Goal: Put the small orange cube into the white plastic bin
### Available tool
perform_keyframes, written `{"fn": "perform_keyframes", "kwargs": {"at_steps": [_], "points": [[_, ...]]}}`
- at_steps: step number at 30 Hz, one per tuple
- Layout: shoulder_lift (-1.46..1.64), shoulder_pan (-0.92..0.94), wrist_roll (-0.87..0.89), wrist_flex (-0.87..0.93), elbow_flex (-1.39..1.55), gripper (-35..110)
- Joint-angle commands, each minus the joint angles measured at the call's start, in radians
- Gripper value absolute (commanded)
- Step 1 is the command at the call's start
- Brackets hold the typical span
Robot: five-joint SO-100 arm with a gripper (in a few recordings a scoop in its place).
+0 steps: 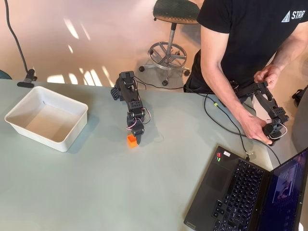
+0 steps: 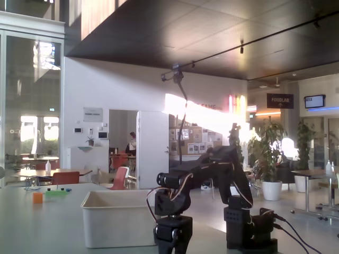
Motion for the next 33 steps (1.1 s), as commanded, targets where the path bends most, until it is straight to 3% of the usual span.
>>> {"fn": "perform_keyframes", "kwargs": {"at_steps": [1, 11, 19, 28, 33], "points": [[0.014, 0.005, -0.003, 0.002, -0.038, 21], [0.021, 0.003, -0.006, 0.002, -0.044, 21], [0.193, -0.006, -0.072, 0.035, -0.066, 46], [0.199, 0.222, -0.081, 0.094, -0.127, 51], [0.153, 0.227, -0.143, 0.097, -0.114, 51]]}}
